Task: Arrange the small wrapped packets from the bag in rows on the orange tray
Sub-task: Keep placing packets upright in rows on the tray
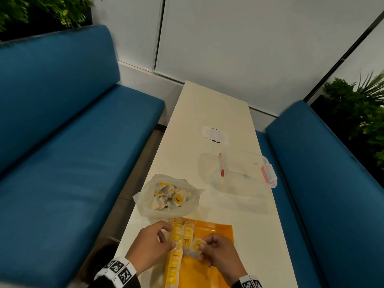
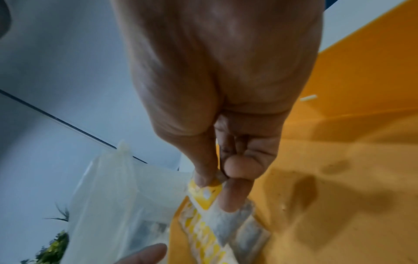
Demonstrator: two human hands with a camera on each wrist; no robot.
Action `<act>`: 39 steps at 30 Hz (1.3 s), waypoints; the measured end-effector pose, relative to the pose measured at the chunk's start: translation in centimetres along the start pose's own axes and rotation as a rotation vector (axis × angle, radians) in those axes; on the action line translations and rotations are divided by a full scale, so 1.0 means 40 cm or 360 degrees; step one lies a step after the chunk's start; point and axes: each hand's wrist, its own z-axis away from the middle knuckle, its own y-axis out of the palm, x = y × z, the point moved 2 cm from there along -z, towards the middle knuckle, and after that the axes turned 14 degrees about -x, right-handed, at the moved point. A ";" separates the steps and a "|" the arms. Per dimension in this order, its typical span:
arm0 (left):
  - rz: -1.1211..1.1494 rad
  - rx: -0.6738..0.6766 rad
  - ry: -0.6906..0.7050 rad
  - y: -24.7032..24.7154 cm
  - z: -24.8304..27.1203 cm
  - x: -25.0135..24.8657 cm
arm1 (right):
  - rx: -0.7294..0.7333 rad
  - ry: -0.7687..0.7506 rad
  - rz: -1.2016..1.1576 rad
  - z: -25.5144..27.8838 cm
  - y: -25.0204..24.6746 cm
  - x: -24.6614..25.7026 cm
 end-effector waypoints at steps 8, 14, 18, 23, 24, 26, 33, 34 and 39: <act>0.0073 0.0101 0.0000 0.015 0.007 0.015 | 0.0088 0.0148 0.0314 -0.028 0.033 -0.055; 0.0075 0.0124 -0.0014 0.018 0.006 0.019 | 0.0035 0.0100 0.0468 -0.045 0.074 -0.052; 0.0044 0.0126 -0.0025 0.016 0.009 0.026 | -0.0066 0.0094 0.0495 -0.064 0.102 -0.061; 0.0028 0.0132 -0.0029 0.018 0.012 0.020 | -0.0167 0.0056 0.0586 -0.062 0.120 -0.050; 0.0024 0.0133 -0.0026 0.018 0.014 0.017 | -0.0167 0.0055 0.0586 -0.057 0.122 -0.045; 0.0017 0.0137 -0.0036 0.016 0.015 0.015 | -0.0180 0.0066 0.0598 -0.050 0.126 -0.039; 0.0385 0.0154 -0.0357 -0.019 0.004 -0.021 | -0.0323 -0.0094 0.0648 -0.029 0.106 -0.009; 0.0565 0.0213 -0.0523 -0.024 0.003 -0.029 | -0.0348 -0.0172 0.0652 -0.021 0.099 0.006; 0.1228 0.0411 -0.1116 -0.029 0.008 -0.070 | -0.0283 -0.0640 0.0462 0.051 0.089 0.116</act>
